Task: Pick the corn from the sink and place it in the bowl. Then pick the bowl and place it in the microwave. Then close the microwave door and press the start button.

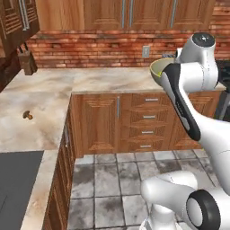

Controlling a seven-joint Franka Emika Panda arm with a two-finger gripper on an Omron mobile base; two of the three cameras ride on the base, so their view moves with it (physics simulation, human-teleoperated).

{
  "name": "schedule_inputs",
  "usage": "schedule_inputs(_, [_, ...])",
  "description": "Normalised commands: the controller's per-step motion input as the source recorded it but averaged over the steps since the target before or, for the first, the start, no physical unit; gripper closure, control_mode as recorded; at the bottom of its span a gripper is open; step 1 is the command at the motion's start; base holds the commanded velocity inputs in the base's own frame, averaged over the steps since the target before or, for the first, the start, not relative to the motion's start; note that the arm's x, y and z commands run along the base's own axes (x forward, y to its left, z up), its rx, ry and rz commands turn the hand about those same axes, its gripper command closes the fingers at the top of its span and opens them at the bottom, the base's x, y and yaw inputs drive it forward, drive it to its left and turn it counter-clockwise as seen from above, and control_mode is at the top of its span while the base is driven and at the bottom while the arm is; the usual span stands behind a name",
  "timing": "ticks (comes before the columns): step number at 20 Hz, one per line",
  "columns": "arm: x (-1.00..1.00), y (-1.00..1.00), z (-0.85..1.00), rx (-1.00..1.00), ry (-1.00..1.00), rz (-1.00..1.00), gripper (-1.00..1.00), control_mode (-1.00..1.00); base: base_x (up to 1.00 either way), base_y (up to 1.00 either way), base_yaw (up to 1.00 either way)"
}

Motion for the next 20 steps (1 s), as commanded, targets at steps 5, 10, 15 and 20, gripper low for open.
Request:
schedule_inputs(5, [0.00,0.00,0.00,0.00,0.00,0.00,1.00,1.00,-0.25,-0.01,-0.66])
schedule_inputs(10, [0.00,0.00,0.00,0.00,0.00,0.00,1.00,1.00,-0.02,0.00,-0.66])
schedule_inputs(15, [0.00,0.00,0.00,0.00,0.00,0.00,1.00,1.00,0.00,-0.05,-0.66])
schedule_inputs(20, [0.00,0.00,0.00,0.00,0.00,0.00,1.00,1.00,0.00,-0.11,-0.64])
